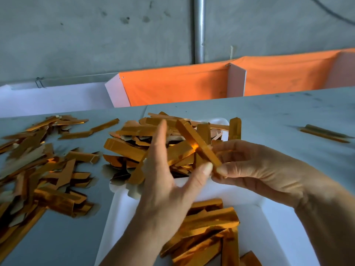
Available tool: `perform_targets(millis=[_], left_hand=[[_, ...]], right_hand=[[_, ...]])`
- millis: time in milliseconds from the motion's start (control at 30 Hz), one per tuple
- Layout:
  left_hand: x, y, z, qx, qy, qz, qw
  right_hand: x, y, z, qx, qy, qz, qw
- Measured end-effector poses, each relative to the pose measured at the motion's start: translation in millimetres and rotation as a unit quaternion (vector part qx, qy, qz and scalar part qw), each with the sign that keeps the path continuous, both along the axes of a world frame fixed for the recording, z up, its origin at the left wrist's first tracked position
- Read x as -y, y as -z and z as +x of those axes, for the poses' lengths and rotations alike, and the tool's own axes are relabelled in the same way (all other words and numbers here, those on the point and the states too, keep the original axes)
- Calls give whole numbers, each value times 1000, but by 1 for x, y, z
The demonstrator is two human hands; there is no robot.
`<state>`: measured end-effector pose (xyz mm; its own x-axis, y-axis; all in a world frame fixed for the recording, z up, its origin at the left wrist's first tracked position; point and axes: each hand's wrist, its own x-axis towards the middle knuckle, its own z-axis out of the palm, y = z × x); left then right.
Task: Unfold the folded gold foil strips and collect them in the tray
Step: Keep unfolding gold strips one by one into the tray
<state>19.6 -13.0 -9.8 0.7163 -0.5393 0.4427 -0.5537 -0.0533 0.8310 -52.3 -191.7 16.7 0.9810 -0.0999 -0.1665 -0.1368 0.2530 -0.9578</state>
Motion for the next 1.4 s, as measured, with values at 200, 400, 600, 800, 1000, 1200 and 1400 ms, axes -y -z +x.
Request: perform_targets(millis=[200, 400, 600, 800, 1000, 1200, 1400], left_hand=[[4, 3, 10, -161, 22, -91, 982], [-1, 4, 15, -207, 87, -74, 972], [-4, 1, 13, -213, 168, 10, 963], [-6, -3, 8, -225, 178, 58, 956], [-3, -9, 0, -115, 160, 116, 973], [-3, -3, -1, 4, 44, 77, 996], [-3, -3, 2, 20, 44, 68, 997]], right_hand=[[-34, 4, 10, -50, -46, -269, 961], [-31, 1, 6, -9, 5, -238, 971], [-19, 0, 2, 80, 98, -188, 974], [-13, -1, 3, 85, 73, -162, 980], [-10, 1, 3, 80, 57, -126, 987], [-8, 2, 3, 75, 57, -90, 991], [-11, -2, 3, 79, 52, -80, 992]])
